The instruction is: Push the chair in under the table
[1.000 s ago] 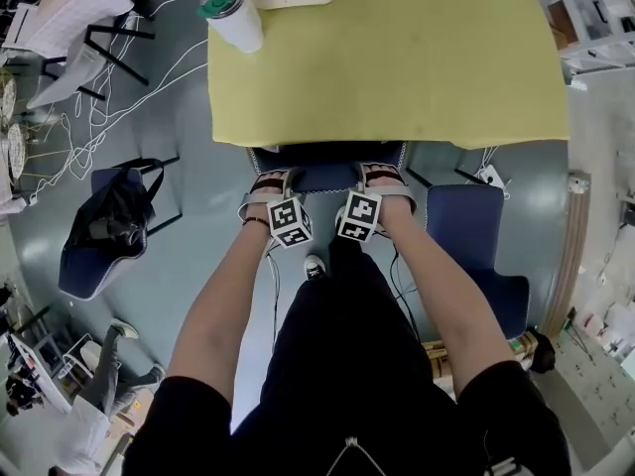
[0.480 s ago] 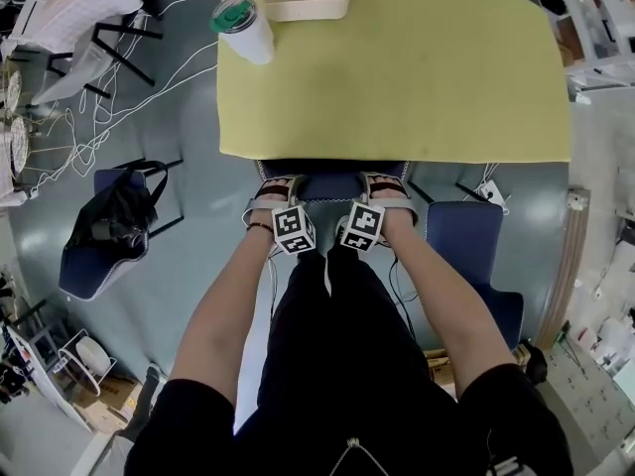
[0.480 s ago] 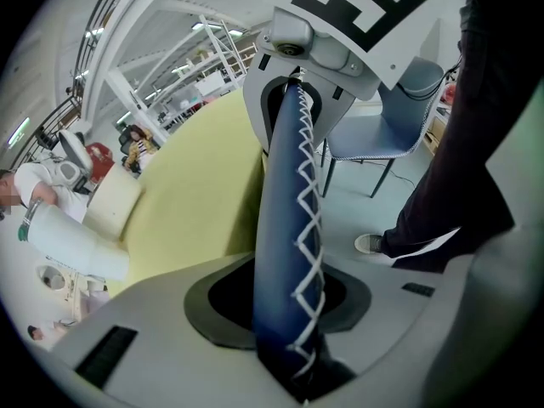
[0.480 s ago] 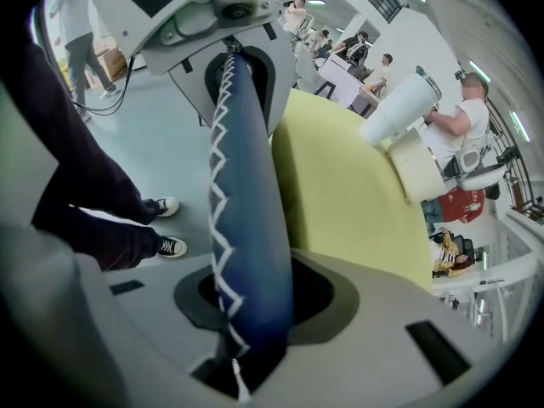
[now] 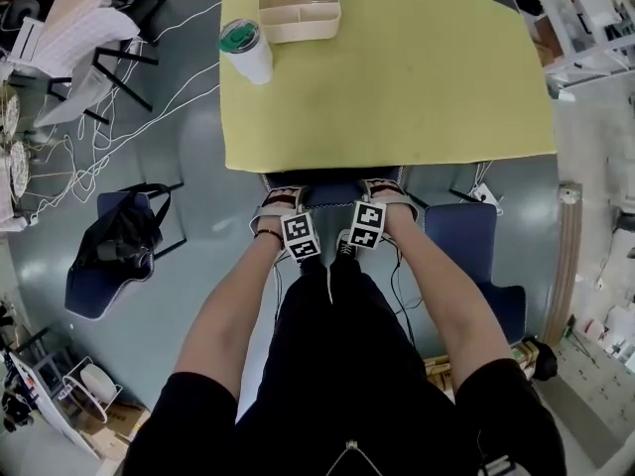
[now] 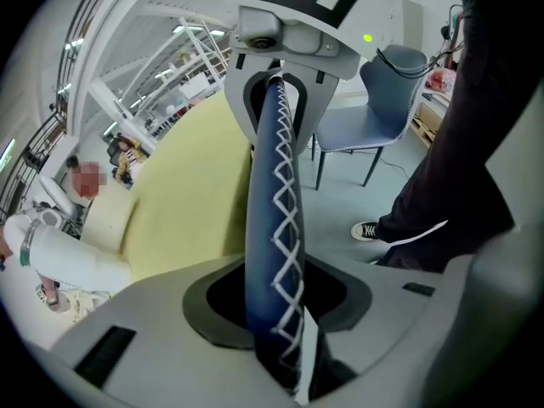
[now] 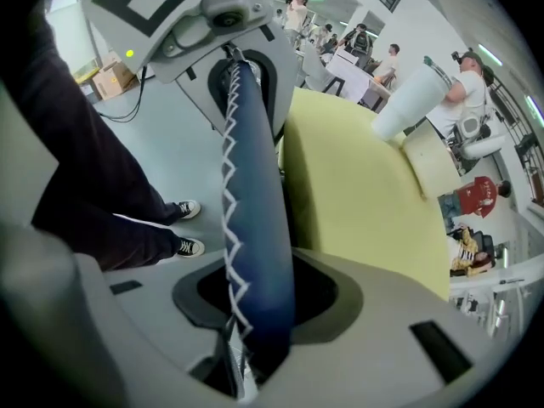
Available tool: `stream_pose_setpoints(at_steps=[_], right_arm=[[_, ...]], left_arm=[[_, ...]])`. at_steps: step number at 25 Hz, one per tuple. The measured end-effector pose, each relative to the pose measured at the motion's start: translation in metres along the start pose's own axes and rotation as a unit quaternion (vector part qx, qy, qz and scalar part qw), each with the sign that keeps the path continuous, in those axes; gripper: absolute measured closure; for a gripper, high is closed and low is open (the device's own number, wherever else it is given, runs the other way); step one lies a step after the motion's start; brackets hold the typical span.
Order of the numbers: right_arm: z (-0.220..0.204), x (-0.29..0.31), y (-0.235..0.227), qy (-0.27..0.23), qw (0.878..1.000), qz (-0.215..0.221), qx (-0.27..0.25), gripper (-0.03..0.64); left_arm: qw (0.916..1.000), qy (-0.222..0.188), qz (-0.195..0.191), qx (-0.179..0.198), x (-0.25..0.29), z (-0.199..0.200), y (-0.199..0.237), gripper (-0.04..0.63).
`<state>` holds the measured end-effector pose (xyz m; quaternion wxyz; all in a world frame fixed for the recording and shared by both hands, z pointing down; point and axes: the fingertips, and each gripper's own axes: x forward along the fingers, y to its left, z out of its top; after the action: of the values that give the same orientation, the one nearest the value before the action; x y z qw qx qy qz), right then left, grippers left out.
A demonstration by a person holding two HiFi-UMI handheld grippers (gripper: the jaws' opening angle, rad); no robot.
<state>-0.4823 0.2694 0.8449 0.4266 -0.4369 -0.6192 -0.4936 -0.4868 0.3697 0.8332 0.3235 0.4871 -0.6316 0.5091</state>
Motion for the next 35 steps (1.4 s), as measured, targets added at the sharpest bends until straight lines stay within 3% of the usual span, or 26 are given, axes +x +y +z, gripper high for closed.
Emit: stream_pose_setpoints(at_steps=[7, 12, 18, 26, 31, 35], right_arm=[[0.002, -0.038, 0.002, 0.013, 0.999, 0.023, 0.023, 0.477], [0.015, -0.083, -0.003, -0.019, 0.997, 0.026, 0.065, 0.479], [0.030, -0.130, -0.027, -0.072, 0.986, 0.017, 0.149, 0.483], [0.064, -0.209, -0.074, -0.163, 0.952, -0.045, 0.257, 0.548], [0.077, -0.266, -0.110, -0.219, 0.923, -0.083, 0.305, 0.572], [0.086, -0.314, -0.141, -0.274, 0.893, -0.119, 0.337, 0.581]], left_arm=[[0.9998, 0.003, -0.017, -0.012, -0.034, 0.001, -0.001, 0.462], [0.9993, -0.011, -0.024, -0.027, -0.067, 0.001, 0.003, 0.462], [0.9909, -0.059, 0.002, -0.121, -0.122, 0.012, 0.031, 0.463], [0.9514, -0.149, 0.069, -0.260, -0.203, 0.029, 0.085, 0.499], [0.9233, -0.196, 0.123, -0.306, -0.254, 0.033, 0.128, 0.534], [0.9011, -0.234, 0.159, -0.329, -0.290, 0.039, 0.160, 0.552]])
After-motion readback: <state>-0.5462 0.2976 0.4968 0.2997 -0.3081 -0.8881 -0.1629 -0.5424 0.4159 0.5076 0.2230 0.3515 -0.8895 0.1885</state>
